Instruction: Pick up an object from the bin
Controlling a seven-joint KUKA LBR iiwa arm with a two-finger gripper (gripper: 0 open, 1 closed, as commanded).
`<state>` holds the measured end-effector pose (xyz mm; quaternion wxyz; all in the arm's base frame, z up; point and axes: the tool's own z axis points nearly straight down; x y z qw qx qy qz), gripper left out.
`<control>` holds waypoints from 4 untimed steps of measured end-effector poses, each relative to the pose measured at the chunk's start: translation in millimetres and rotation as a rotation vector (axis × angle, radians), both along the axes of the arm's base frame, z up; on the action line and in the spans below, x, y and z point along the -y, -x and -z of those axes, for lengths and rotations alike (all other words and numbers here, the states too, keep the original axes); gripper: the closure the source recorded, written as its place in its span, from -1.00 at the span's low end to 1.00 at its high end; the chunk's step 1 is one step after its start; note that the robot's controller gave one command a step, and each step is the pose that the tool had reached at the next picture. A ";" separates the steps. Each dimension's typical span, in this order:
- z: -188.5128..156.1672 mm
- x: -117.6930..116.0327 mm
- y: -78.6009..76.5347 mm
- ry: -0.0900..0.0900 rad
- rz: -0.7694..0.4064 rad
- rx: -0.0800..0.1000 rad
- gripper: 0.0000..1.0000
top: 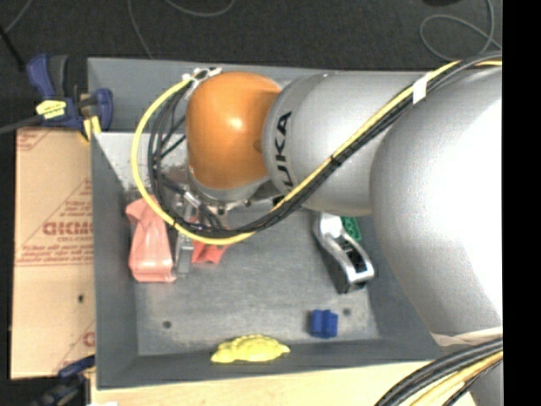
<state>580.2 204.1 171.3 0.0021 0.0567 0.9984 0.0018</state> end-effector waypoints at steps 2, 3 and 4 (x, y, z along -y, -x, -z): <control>26.0 63.8 -33.2 0.000 -0.014 0.002 -1.00; 82.8 67.7 -38.2 0.002 -0.096 0.007 -1.00; 100.3 65.9 -40.2 -0.001 -0.204 0.007 1.00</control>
Offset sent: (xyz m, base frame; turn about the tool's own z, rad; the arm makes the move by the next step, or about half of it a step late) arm 0.0363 -0.0654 -0.0344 0.0327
